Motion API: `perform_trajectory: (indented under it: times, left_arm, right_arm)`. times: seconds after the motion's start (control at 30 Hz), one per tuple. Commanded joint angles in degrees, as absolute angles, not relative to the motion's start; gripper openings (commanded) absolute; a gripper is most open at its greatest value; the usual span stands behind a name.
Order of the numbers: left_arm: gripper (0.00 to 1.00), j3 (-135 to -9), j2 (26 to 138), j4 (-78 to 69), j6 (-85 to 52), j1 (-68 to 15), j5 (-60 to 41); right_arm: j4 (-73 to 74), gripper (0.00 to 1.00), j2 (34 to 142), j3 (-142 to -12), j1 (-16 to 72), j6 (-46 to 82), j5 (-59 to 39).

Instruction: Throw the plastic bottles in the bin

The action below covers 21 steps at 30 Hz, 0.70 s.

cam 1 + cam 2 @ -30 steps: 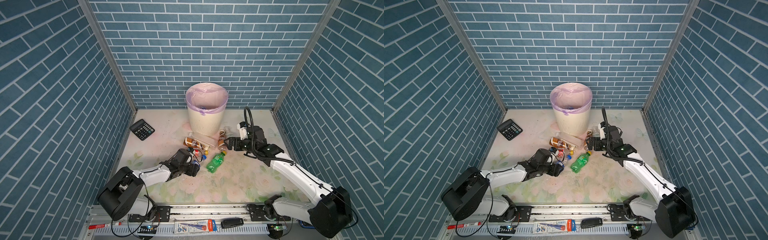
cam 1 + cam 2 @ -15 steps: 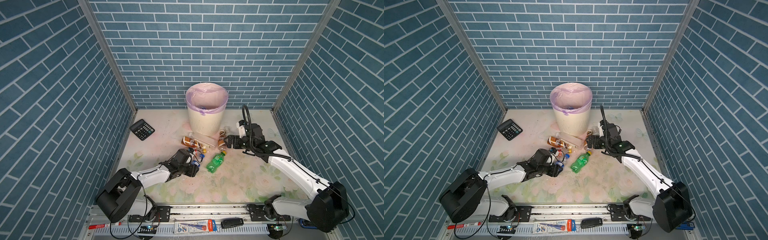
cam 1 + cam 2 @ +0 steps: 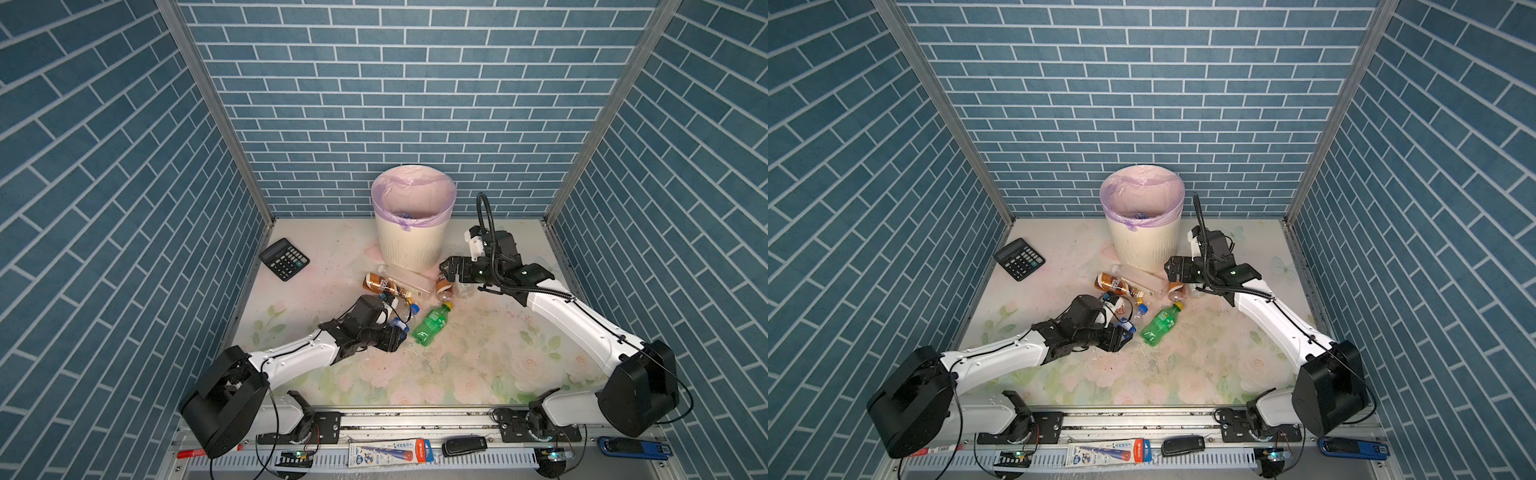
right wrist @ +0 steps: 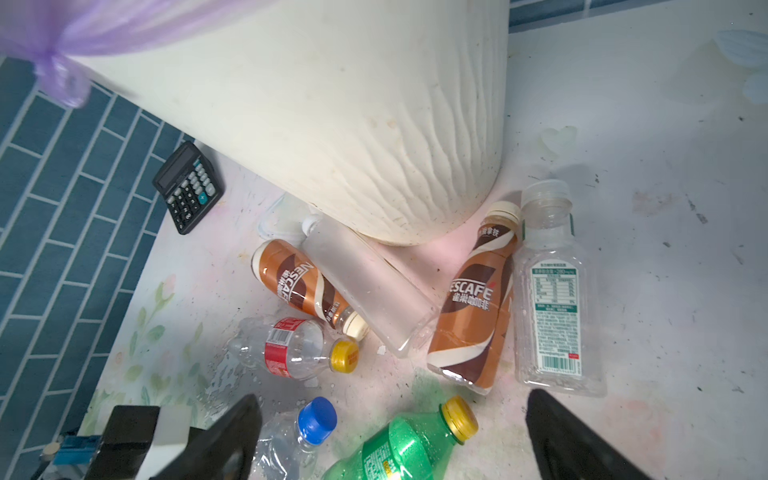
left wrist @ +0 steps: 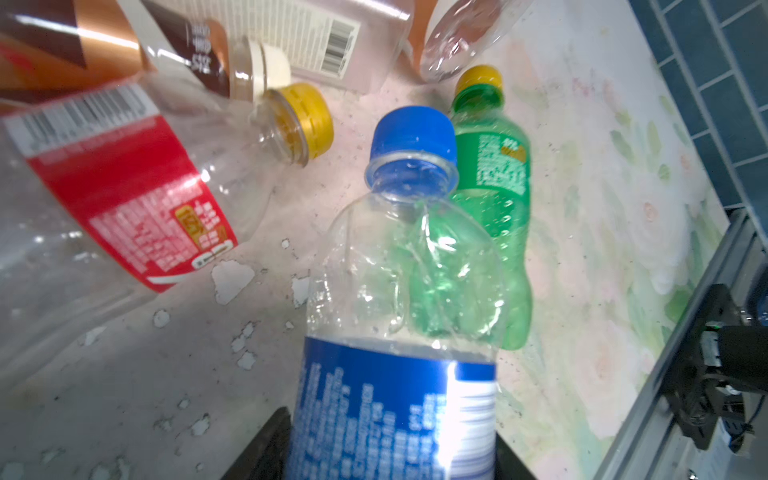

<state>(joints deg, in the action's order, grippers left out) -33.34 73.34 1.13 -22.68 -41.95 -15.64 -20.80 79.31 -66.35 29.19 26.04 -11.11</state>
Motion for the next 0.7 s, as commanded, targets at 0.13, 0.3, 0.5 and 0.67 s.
perform_trajectory:
  times: [0.13, 0.3, 0.5, 0.67]
  left_arm:
    - [0.62, -36.04, 69.94, -3.16, -26.96, -42.74, -12.66]
    - [0.62, -39.11, 71.86, -8.24, -28.14, -42.72, -13.81]
    - [0.63, -44.93, 74.21, -7.56, -25.56, -42.68, -15.43]
    - [0.62, -47.87, 77.4, -8.77, -24.95, -42.8, -18.08]
  right_arm:
    - [-22.5, 0.99, 78.58, -68.75, 27.29, 26.06, -16.23]
    - [-18.68, 0.99, 78.02, -67.85, 27.09, 29.51, -18.69]
    - [-10.04, 0.94, 78.66, -64.96, 27.15, 35.58, -20.66]
    - [-4.78, 0.89, 78.31, -61.1, 27.16, 38.32, -20.3]
